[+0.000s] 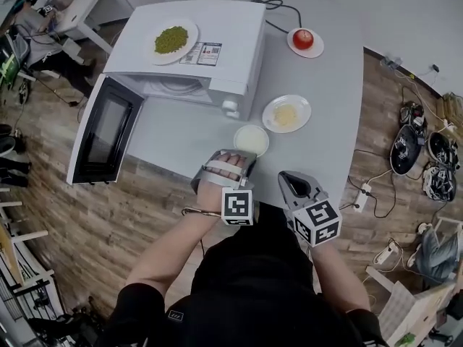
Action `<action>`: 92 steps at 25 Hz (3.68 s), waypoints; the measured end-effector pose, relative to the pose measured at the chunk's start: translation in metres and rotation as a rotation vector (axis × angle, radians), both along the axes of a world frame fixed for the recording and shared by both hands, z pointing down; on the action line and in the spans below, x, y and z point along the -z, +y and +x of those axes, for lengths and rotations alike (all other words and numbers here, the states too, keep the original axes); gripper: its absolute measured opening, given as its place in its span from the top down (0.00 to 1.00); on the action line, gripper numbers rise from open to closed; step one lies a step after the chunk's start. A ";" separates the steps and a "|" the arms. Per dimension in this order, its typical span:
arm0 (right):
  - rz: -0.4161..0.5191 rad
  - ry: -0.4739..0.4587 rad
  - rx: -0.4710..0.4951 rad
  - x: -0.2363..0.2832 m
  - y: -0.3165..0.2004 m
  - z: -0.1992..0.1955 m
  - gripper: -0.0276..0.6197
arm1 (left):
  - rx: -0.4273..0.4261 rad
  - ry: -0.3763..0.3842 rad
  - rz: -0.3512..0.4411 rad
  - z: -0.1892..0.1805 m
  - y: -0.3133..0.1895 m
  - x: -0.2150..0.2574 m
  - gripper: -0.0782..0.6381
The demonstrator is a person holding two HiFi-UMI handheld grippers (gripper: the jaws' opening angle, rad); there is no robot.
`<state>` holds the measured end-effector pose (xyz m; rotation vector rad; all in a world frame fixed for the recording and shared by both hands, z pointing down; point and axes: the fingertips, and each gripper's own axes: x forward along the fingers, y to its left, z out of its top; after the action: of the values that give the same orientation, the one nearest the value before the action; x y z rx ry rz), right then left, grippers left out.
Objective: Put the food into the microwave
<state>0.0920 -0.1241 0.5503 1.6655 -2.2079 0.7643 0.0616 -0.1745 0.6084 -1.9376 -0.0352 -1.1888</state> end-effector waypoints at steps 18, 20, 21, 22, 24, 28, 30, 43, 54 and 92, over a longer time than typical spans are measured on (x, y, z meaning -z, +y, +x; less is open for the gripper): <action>0.098 0.008 0.318 0.047 -0.072 -0.133 0.94 | 0.287 0.053 0.144 -0.131 -0.073 0.084 0.80; 0.117 0.010 0.348 0.053 -0.089 -0.145 0.94 | 0.309 0.050 0.143 -0.139 -0.084 0.086 0.80; 0.126 0.012 0.362 0.055 -0.098 -0.149 0.93 | 0.318 0.049 0.144 -0.143 -0.090 0.086 0.80; 0.134 0.013 0.374 0.057 -0.107 -0.154 0.94 | 0.327 0.049 0.145 -0.146 -0.096 0.086 0.80; 0.142 0.014 0.394 0.058 -0.122 -0.160 0.94 | 0.344 0.048 0.144 -0.150 -0.111 0.085 0.80; 0.134 0.024 0.424 0.052 -0.149 -0.165 0.94 | 0.357 0.051 0.151 -0.152 -0.142 0.085 0.80; 0.123 0.024 0.425 0.045 -0.163 -0.164 0.93 | 0.357 0.053 0.156 -0.151 -0.159 0.083 0.80; 0.053 0.000 0.417 -0.001 -0.207 -0.166 0.94 | 0.315 0.044 0.128 -0.131 -0.247 0.023 0.80; 0.001 -0.044 0.386 -0.025 -0.227 -0.165 0.94 | 0.281 0.061 0.127 -0.113 -0.301 0.008 0.80; 0.135 0.036 0.359 0.087 -0.068 -0.137 0.94 | 0.675 0.777 -0.535 -0.154 -0.070 0.166 0.66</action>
<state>-0.0449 -0.1918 0.4637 1.2664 -2.4810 0.4966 -0.0924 -0.2445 0.4427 -2.9080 0.8410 -0.7608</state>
